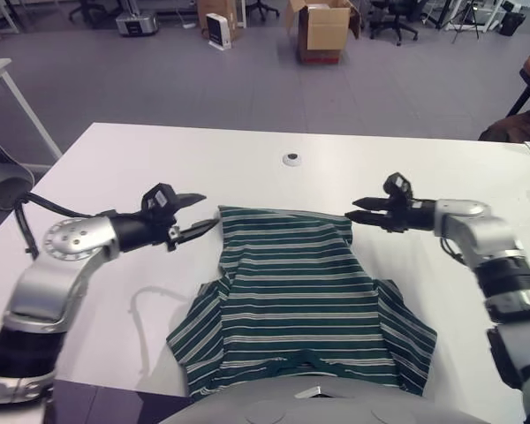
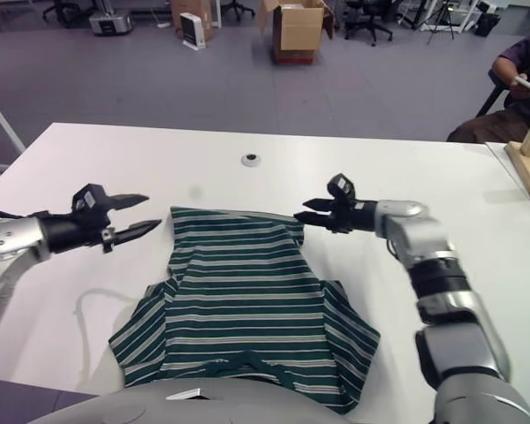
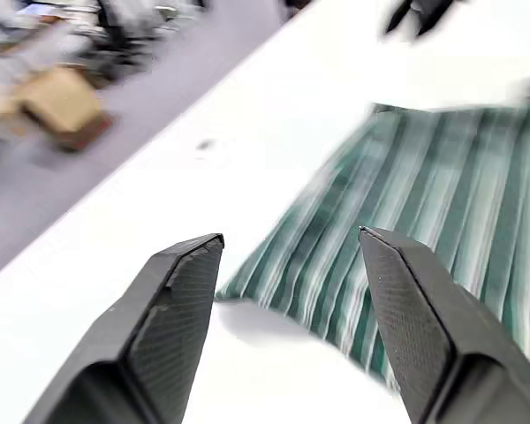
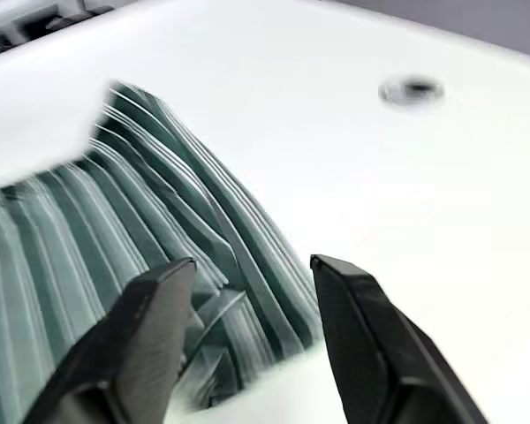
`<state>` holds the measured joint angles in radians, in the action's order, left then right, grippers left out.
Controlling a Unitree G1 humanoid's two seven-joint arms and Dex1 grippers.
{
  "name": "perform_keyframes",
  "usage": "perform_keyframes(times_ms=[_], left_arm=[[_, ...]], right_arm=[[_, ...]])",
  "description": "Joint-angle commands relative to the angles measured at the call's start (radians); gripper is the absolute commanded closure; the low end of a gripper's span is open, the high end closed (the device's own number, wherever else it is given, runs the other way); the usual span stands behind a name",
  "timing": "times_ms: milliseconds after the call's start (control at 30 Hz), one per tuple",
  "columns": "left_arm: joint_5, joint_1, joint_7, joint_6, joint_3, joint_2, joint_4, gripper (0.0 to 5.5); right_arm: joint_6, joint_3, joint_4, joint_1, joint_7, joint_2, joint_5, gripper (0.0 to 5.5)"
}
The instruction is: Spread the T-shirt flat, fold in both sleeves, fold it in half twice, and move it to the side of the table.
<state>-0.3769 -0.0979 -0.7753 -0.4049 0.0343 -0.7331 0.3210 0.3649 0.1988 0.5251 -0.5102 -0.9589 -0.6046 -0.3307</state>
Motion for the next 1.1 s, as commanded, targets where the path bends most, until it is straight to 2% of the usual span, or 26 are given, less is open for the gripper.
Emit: perform_keyframes(times_ms=[33,167,367,567,800,967,1100], left_arm=[[0.088,-0.043,0.154,0.023,-0.036,0.125,-0.059,2.67],[0.103,-0.045,0.244,0.011,-0.011,0.194,-0.065,2.67],[0.12,-0.044,0.312,-0.025,-0.017,0.25,-0.044,2.67],[0.159,-0.087,0.338,-0.028,-0.048,0.276,-0.102,2.67],[0.219,-0.169,0.342,0.014,-0.076,0.306,-0.233,2.67],[0.25,-0.237,0.223,0.073,-0.169,0.314,-0.418,2.67],[0.312,-0.334,0.038,0.132,-0.292,0.315,-0.738,2.67]], right_arm=[[-0.15,0.034,0.179,-0.046,0.099,0.096,0.142,3.07],[-0.304,0.102,0.304,-0.065,0.258,0.12,0.338,3.07],[-0.413,0.139,0.519,-0.138,0.432,0.219,0.474,3.07],[-0.432,0.12,0.746,-0.28,0.6,0.285,0.532,3.07],[-0.485,0.04,0.787,-0.367,0.674,0.29,0.534,3.07],[-0.655,-0.09,0.706,-0.395,0.584,0.281,0.431,3.07],[-0.706,-0.139,0.502,-0.312,0.356,0.206,0.347,3.07]])
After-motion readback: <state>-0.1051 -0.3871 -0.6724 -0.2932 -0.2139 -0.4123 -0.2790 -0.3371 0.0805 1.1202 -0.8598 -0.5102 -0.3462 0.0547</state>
